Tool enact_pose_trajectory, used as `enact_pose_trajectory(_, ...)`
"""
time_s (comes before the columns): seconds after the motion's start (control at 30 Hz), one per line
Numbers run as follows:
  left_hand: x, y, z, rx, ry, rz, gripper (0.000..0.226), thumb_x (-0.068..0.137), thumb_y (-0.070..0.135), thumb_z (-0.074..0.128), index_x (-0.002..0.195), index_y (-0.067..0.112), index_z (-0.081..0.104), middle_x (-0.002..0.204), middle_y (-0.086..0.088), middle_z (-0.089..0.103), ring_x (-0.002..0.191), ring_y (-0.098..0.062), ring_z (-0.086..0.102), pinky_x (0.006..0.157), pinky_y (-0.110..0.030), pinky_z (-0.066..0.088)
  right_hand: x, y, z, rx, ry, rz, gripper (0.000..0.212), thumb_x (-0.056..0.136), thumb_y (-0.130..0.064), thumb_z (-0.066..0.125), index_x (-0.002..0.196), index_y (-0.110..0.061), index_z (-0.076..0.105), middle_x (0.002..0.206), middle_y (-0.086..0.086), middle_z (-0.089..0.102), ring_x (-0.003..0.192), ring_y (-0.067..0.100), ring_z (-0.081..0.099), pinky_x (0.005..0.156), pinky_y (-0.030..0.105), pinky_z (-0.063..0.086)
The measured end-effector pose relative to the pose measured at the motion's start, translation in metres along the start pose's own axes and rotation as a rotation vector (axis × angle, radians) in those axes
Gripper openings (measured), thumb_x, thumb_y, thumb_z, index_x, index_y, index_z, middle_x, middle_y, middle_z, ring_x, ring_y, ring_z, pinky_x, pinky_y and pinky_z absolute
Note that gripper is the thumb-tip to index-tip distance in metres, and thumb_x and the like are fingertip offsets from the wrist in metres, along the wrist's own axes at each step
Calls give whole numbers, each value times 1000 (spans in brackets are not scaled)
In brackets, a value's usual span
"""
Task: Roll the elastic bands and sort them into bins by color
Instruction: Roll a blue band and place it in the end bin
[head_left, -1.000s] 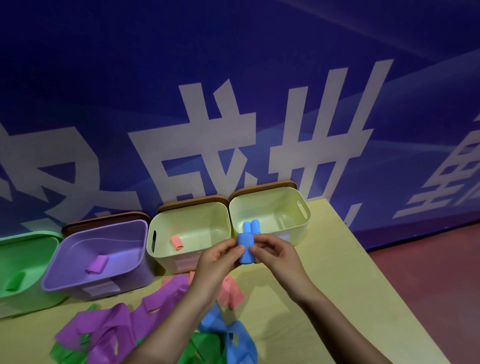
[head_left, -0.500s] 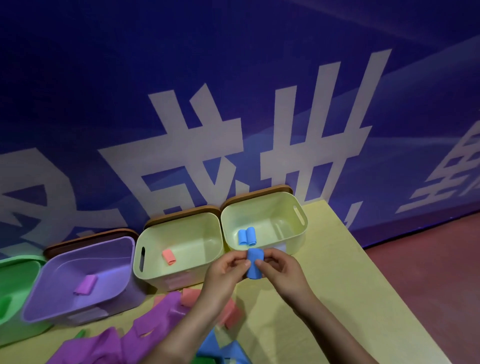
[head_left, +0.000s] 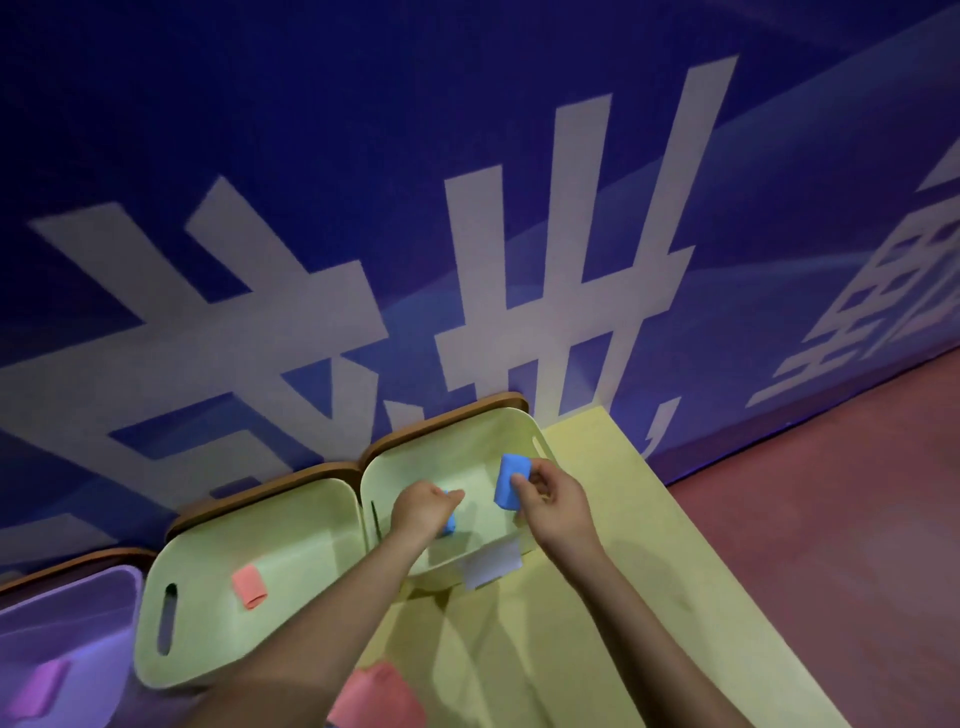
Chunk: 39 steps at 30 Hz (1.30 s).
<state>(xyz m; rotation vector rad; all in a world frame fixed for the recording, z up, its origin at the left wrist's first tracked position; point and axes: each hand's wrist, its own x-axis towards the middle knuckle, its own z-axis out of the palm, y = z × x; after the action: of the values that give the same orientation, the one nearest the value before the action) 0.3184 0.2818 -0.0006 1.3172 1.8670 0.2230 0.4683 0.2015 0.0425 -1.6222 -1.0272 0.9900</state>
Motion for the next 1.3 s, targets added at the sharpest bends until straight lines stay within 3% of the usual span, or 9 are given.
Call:
enact_pose_trajectory(0.2,42,-16,30,226,32,-50,46,78,38,71,110,11,53,111,-8,61,101,-30,61,80,-31,47,52,15,9,-211,-77,-28,10,92,-14,57,82,-11,58,68,-2,55,70,20,54,67,34,44)
enact_pose_trajectory(0.4,57,-22,27,149,29,-150,34,76,22,66,104,3,60,104,-16,67,96,-32,65,78,-34,52,88,23,30,-555,-321,148,27,92,-20,50,66,-13,48,76,10,53,77,29,50,61,29,31)
enact_pose_trajectory(0.5,56,-26,19,104,22,-201,36,77,16,60,107,-5,58,106,-19,67,95,-35,66,71,-32,50,99,30,48,-596,-455,344,32,85,-11,50,54,-13,44,61,6,46,71,24,50,59,27,38)
enact_pose_trajectory(0.63,54,-27,16,105,41,-214,31,84,10,59,111,-3,53,112,-20,63,101,-36,63,70,-31,46,104,36,72,-628,-607,418,34,90,-11,50,58,-10,41,71,8,50,77,19,59,52,24,43)
enact_pose_trajectory(0.73,52,-27,18,103,71,-213,29,86,11,59,110,-5,56,114,-22,63,105,-36,61,74,-32,44,110,46,88,-572,-615,460,27,88,-10,53,63,-15,43,90,11,53,87,18,55,71,31,49)
enact_pose_trajectory(0.93,52,-28,17,1,78,-258,25,83,7,60,105,-7,60,109,-22,66,100,-34,63,66,-29,41,114,52,104,-621,-600,402,28,82,-12,51,54,-7,51,58,8,55,71,24,58,63,26,45)
enact_pose_trajectory(1.07,51,-29,18,-32,104,-251,19,84,8,58,97,-5,62,107,-21,67,97,-34,64,69,-31,44,114,55,110,-675,-605,346,23,85,-20,52,67,-6,56,74,11,58,79,27,59,68,26,44)
enact_pose_trajectory(1.17,46,-28,20,100,144,-179,11,92,12,52,83,5,53,109,-17,64,87,-26,57,68,-29,38,115,57,111,-695,-583,345,30,87,-23,52,61,-8,53,63,5,54,75,24,55,67,25,41)
enact_pose_trajectory(1.3,47,-24,17,371,174,-43,25,95,6,42,113,3,59,118,-11,60,108,-27,59,86,-30,45,114,59,114,-670,-573,365,31,87,-31,56,68,-7,62,71,8,64,79,26,61,67,25,42)
